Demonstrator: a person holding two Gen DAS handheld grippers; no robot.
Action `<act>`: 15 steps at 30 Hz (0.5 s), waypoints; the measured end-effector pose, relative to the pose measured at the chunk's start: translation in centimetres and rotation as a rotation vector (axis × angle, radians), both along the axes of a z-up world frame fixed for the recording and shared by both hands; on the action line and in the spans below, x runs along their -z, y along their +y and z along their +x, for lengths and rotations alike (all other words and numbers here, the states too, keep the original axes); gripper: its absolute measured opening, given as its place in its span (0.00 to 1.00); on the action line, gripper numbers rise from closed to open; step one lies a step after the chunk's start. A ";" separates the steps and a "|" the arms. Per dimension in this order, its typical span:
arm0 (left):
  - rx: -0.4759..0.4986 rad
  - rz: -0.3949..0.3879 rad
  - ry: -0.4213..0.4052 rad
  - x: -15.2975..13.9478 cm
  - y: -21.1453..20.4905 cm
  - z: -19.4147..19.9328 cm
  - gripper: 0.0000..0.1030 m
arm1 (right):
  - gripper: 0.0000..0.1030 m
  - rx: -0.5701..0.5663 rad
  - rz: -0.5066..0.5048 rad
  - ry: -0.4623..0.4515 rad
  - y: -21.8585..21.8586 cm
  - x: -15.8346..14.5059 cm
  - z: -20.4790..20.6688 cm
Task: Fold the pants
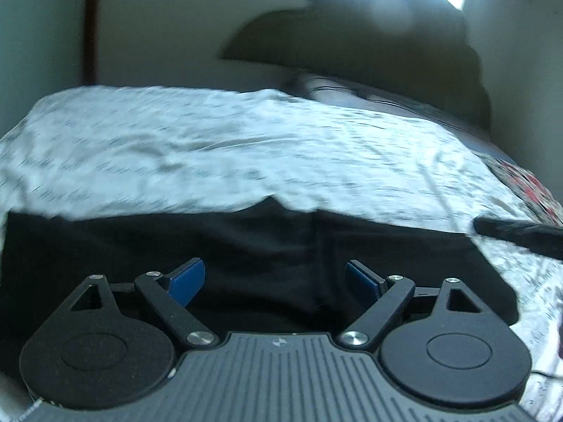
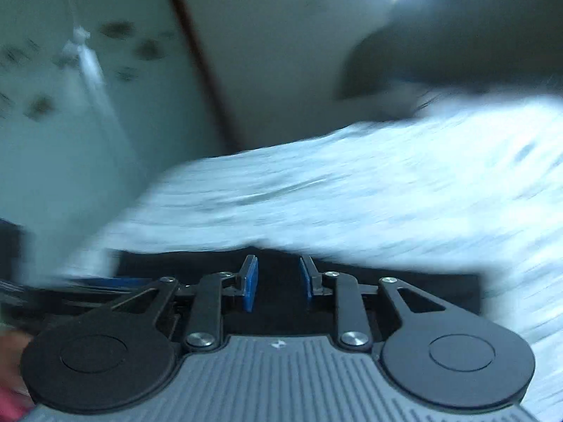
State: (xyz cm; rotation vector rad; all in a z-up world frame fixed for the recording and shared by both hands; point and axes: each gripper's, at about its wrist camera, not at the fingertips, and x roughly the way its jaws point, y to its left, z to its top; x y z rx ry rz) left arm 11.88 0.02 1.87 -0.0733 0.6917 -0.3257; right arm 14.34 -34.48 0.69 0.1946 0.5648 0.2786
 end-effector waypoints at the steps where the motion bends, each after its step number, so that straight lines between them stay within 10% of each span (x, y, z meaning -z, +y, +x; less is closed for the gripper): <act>1: 0.030 0.003 -0.003 0.0 -1.1 0.0 0.87 | 0.27 0.004 -0.004 0.070 -1.6 1.1 1.2; 4: 0.105 0.020 -0.002 0.0 -4.4 -0.1 0.87 | 0.28 0.186 -0.078 0.214 -5.3 4.7 2.7; 6: 0.167 0.041 -0.023 -0.3 -6.4 -0.2 0.87 | 0.31 0.331 0.033 0.150 -8.9 5.0 -0.4; 10: 0.276 0.082 -0.028 -0.7 -11.2 1.2 0.87 | 0.63 0.159 0.530 0.118 -14.4 7.8 -5.3; 15: 0.352 0.107 0.019 1.1 -17.5 2.8 0.87 | 0.74 0.031 0.557 0.189 -13.8 10.2 -5.0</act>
